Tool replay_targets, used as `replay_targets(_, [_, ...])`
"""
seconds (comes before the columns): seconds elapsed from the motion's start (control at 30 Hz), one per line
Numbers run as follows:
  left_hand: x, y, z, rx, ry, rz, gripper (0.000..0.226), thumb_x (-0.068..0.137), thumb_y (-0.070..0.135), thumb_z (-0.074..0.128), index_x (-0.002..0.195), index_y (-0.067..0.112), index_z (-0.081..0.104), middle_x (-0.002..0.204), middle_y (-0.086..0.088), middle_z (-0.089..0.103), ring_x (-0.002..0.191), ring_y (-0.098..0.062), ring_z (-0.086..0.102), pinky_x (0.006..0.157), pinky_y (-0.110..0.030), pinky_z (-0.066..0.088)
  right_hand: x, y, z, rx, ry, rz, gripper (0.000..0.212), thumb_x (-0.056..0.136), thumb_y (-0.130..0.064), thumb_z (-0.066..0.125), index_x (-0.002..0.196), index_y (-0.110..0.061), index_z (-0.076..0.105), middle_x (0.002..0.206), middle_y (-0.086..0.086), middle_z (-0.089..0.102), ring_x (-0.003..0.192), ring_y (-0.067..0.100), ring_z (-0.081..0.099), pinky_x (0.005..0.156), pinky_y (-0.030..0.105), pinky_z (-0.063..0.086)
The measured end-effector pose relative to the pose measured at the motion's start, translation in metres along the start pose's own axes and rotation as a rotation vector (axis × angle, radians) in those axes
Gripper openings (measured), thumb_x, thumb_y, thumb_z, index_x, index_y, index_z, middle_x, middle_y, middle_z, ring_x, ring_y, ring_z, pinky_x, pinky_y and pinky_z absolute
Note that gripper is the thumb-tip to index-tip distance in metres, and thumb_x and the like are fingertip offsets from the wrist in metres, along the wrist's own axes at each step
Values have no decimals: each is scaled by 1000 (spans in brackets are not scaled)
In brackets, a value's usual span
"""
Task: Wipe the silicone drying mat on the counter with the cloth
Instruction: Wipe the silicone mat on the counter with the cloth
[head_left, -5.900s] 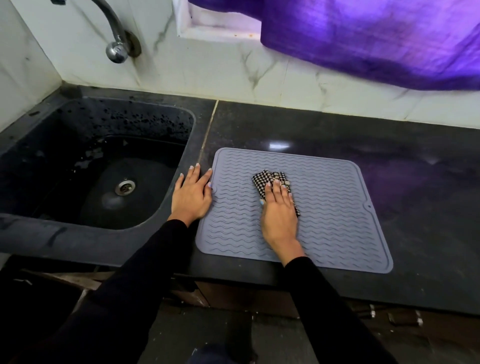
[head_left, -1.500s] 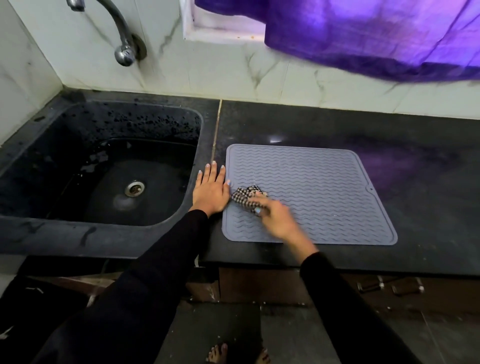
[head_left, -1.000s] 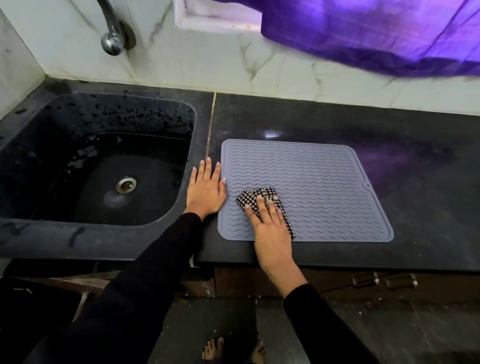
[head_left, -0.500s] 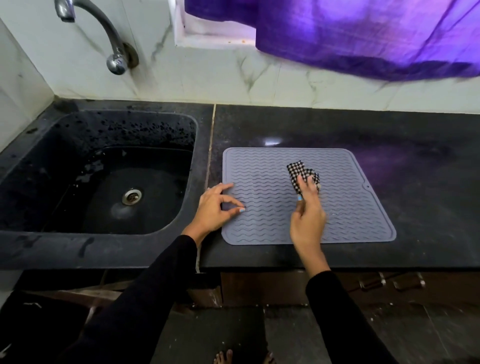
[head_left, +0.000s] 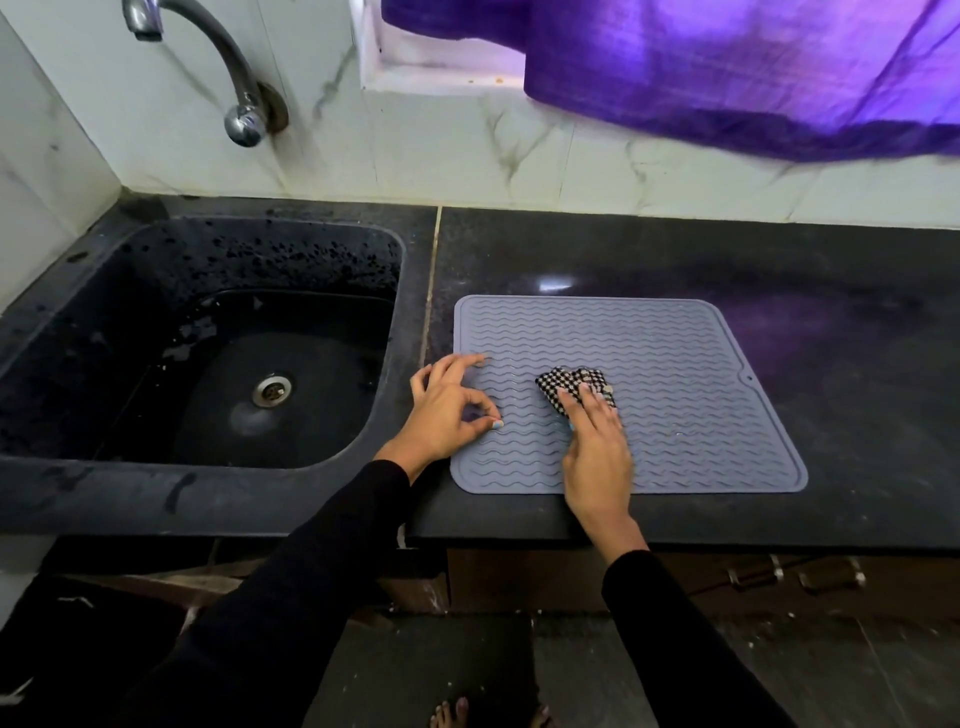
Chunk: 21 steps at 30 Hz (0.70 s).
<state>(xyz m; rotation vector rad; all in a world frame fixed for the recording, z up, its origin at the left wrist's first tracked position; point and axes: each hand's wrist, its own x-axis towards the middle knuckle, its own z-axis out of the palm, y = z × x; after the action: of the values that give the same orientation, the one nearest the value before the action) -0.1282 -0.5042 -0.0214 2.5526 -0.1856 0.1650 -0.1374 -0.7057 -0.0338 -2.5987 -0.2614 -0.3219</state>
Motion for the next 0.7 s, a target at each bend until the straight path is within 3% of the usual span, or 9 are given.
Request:
replay_targets(0.13, [-4,-3,7,168,72,218,15,81,35,54,77,25,65,140,0,43,133,-17,23,107,-40,8,0,0,0,-17,-4,-3,64,80,7,50,137,-21,43,146,5,39,138,22,32,115,30,11])
replay_targets(0.27, [-3,-1,12,219,75,269,23,83,31,41,79,19,60,133,-3,48,127,-15,31,102,-35,14,0,0,0,-19,-4,-3,65,78,7,52,136,-21,44,146,5,40,137,22,33,115,30,12])
replay_targets(0.33, [-3,-2,13,167,79,230,18,85,26,44,81,18,60,133,-2,46,124,-13,36,101,-31,15,0,1,0,-13,1,-4,65,78,8,51,136,-20,45,146,5,40,137,22,33,116,31,12])
replay_targets(0.4, [-5,-7,15,98,87,158,11,86,19,47,84,16,57,131,-4,44,122,-16,40,103,-36,20,1,1,0,-10,1,-12,65,77,8,51,136,-20,45,145,6,41,137,23,34,116,31,13])
replay_targets(0.47, [-6,-8,15,61,98,73,19,87,24,36,89,13,51,126,-7,42,120,-18,40,102,-46,28,1,1,0,-13,-1,-5,65,77,9,52,135,-20,45,145,6,41,136,23,34,116,31,12])
replay_targets(0.53, [-8,-8,11,53,141,6,31,88,31,24,91,10,47,122,-9,42,117,-20,41,99,-46,30,0,1,0,-14,0,-5,65,77,8,52,136,-20,45,145,6,42,136,23,35,115,31,12])
replay_targets(0.6, [-10,-7,5,26,230,-65,37,91,35,21,89,8,46,116,-12,42,115,-21,40,95,-44,29,-1,1,0,-14,2,-13,65,77,8,53,136,-20,44,145,6,41,136,23,35,116,31,13])
replay_targets(0.7, [-13,-17,-10,34,448,-206,28,97,25,33,89,5,51,109,-15,44,106,-25,44,89,-46,32,0,2,0,-10,-1,-11,66,78,7,53,137,-20,43,146,6,40,137,22,33,116,31,12])
